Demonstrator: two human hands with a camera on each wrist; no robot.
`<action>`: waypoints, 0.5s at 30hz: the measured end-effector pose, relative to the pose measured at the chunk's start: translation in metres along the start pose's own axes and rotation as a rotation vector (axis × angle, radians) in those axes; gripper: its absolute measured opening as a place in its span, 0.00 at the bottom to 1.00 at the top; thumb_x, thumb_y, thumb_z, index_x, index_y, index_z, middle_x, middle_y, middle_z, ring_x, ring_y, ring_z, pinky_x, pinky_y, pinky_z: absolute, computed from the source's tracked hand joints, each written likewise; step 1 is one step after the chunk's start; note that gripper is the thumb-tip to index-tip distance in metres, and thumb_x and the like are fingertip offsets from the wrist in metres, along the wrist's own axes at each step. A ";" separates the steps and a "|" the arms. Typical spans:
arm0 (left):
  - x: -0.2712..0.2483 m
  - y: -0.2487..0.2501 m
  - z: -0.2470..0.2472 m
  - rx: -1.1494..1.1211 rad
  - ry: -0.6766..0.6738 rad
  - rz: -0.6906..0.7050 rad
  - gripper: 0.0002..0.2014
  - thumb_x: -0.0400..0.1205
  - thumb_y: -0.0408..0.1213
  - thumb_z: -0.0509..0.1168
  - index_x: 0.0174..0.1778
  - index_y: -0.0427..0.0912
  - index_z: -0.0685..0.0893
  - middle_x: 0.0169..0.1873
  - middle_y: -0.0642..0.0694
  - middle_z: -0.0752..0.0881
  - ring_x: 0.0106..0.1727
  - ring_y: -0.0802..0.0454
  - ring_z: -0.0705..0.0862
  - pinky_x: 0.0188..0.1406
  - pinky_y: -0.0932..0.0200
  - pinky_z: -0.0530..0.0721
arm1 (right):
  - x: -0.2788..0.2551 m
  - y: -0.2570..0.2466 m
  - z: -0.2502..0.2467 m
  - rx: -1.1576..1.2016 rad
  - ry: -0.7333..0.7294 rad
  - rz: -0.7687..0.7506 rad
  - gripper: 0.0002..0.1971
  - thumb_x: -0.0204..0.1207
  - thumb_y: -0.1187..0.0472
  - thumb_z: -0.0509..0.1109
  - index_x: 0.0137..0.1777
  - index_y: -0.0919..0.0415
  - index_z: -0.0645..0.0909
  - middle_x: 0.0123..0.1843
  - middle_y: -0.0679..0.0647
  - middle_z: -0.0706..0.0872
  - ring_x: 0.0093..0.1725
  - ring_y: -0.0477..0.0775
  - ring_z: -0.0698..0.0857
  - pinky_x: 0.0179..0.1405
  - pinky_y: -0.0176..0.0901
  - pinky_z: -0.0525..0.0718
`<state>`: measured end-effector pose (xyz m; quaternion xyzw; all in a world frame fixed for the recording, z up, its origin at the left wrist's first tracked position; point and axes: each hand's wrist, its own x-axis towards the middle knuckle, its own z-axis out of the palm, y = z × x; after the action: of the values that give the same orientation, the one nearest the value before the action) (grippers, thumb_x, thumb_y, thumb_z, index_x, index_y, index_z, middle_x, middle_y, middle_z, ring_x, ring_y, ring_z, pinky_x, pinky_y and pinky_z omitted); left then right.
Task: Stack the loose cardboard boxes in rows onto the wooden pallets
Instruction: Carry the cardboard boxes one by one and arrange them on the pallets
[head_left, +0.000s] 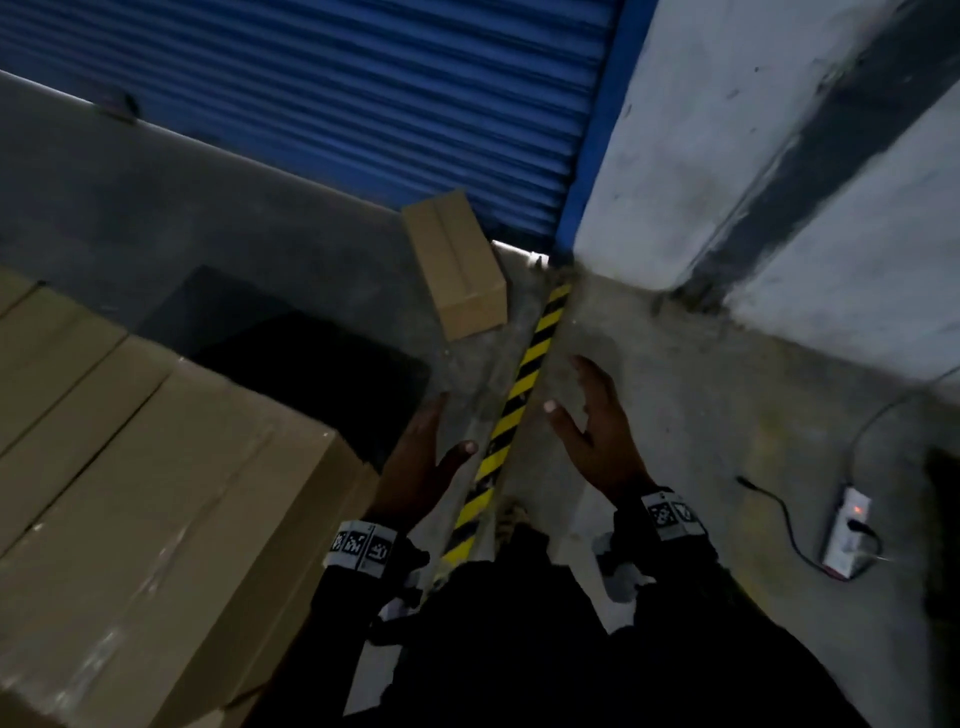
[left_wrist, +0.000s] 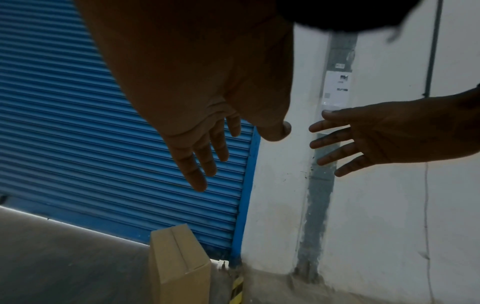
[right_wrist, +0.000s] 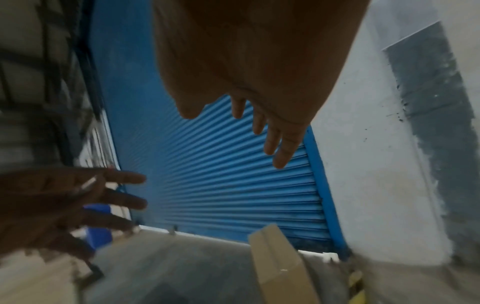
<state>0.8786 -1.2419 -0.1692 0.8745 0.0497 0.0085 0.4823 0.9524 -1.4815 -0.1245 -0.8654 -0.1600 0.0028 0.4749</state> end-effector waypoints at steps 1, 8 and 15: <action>0.033 0.004 0.005 0.000 -0.003 -0.016 0.41 0.77 0.70 0.56 0.83 0.55 0.59 0.81 0.51 0.66 0.80 0.57 0.64 0.76 0.55 0.66 | 0.029 0.012 -0.009 0.000 -0.010 0.037 0.33 0.81 0.48 0.67 0.83 0.58 0.62 0.82 0.54 0.65 0.80 0.53 0.68 0.74 0.57 0.75; 0.205 0.024 0.020 0.042 0.042 -0.124 0.37 0.80 0.50 0.71 0.83 0.48 0.63 0.77 0.45 0.73 0.76 0.49 0.73 0.72 0.57 0.71 | 0.198 0.073 -0.043 -0.004 -0.092 0.075 0.37 0.80 0.47 0.69 0.84 0.59 0.60 0.83 0.55 0.65 0.78 0.53 0.70 0.72 0.53 0.77; 0.354 0.003 0.015 0.003 0.114 -0.198 0.38 0.76 0.64 0.67 0.81 0.60 0.63 0.73 0.49 0.78 0.71 0.49 0.78 0.67 0.45 0.81 | 0.393 0.122 -0.032 0.022 -0.217 -0.078 0.36 0.80 0.50 0.71 0.83 0.60 0.62 0.82 0.57 0.67 0.80 0.50 0.67 0.76 0.43 0.69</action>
<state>1.2319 -1.2226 -0.1866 0.8641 0.1632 0.0106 0.4760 1.3638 -1.4580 -0.1493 -0.8479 -0.2438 0.0798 0.4640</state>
